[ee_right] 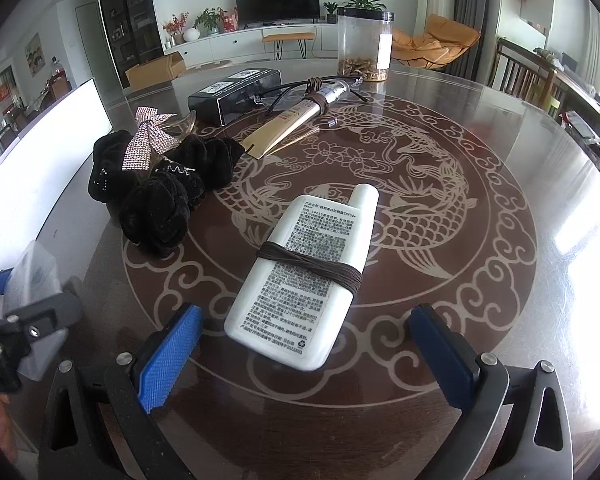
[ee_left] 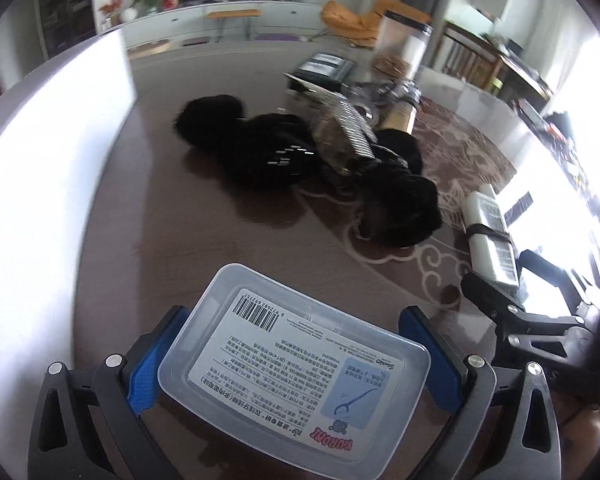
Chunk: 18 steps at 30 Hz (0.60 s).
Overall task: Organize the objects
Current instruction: 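Lift the clear box with the left gripper while the right approaches the white bottle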
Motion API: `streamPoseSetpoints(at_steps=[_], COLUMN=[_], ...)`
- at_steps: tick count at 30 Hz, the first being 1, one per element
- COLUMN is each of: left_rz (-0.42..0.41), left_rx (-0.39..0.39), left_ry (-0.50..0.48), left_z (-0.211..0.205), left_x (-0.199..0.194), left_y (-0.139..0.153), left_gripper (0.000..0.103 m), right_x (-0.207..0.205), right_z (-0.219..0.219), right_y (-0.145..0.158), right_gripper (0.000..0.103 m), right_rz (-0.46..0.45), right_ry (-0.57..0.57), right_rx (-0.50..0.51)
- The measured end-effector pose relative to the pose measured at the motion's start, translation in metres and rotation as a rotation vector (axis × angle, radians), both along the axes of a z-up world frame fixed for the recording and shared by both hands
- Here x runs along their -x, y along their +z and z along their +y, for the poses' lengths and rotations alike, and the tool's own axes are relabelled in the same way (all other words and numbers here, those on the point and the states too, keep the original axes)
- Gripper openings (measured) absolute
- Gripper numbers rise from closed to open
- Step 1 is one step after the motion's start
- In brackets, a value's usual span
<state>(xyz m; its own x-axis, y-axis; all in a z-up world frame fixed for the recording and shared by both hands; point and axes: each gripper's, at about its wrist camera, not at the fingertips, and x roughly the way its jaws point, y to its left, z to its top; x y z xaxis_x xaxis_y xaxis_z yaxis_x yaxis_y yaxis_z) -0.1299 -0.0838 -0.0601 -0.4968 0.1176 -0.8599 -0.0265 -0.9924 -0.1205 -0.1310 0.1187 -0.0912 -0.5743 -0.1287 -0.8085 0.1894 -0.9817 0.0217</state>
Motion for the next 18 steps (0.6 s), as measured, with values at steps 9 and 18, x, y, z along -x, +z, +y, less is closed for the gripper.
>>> streamPoseSetpoints(at_steps=[9,18], left_rz=[0.109,0.075], left_rx=[-0.036,-0.057], left_ry=[-0.045,0.197], left_z=[0.02,-0.013], left_x=[0.023,-0.021], left_y=[0.033,0.046], left_gripper=[0.103,0.103], right_x=[0.0,0.0], right_z=[0.002,0.003], right_y=[0.001,0.002], right_gripper=[0.103,0.103], right_rz=[0.002,0.002], right_ry=[-0.002,-0.002], right_rx=[0.009,0.016])
